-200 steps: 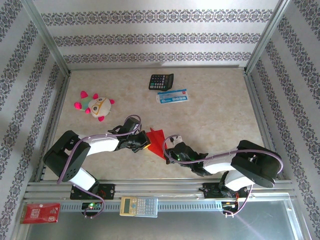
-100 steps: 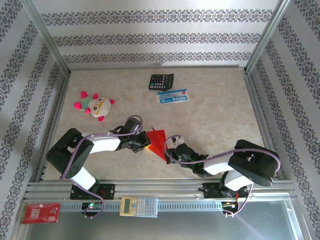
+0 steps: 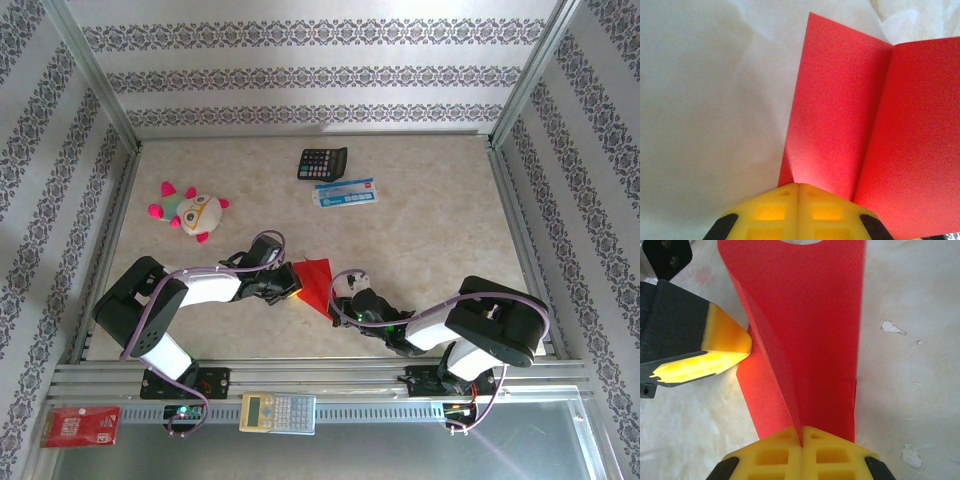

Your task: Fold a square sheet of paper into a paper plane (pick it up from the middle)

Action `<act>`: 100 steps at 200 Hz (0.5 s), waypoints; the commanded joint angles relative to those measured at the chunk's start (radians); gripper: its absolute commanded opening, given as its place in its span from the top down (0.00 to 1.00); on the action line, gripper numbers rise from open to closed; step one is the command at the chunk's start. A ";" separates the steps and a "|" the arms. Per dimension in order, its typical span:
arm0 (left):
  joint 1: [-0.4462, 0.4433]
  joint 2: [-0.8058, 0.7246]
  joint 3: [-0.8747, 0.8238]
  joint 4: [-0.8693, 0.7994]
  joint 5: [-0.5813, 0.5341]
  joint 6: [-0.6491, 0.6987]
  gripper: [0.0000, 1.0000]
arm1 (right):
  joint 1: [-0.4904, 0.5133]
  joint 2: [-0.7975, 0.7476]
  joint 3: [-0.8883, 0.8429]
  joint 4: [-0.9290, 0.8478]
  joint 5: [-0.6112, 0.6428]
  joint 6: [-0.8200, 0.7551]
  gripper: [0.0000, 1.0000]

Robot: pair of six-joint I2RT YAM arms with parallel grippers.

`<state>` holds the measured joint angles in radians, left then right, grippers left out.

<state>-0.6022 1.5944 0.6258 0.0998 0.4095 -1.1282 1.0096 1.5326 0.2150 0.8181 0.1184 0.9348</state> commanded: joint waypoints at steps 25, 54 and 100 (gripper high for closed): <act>-0.010 0.001 -0.020 -0.034 -0.042 0.028 0.97 | -0.028 -0.004 -0.019 -0.003 -0.017 0.013 1.00; -0.010 -0.002 -0.021 -0.038 -0.043 0.030 0.97 | -0.039 -0.002 -0.025 -0.005 -0.038 0.022 1.00; -0.010 -0.003 -0.022 -0.041 -0.047 0.033 0.97 | -0.063 -0.001 -0.016 -0.014 -0.080 0.033 1.00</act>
<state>-0.6025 1.5944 0.6258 0.0994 0.4091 -1.1248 0.9688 1.5314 0.2081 0.8307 0.0490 0.9524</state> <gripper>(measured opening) 0.064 0.049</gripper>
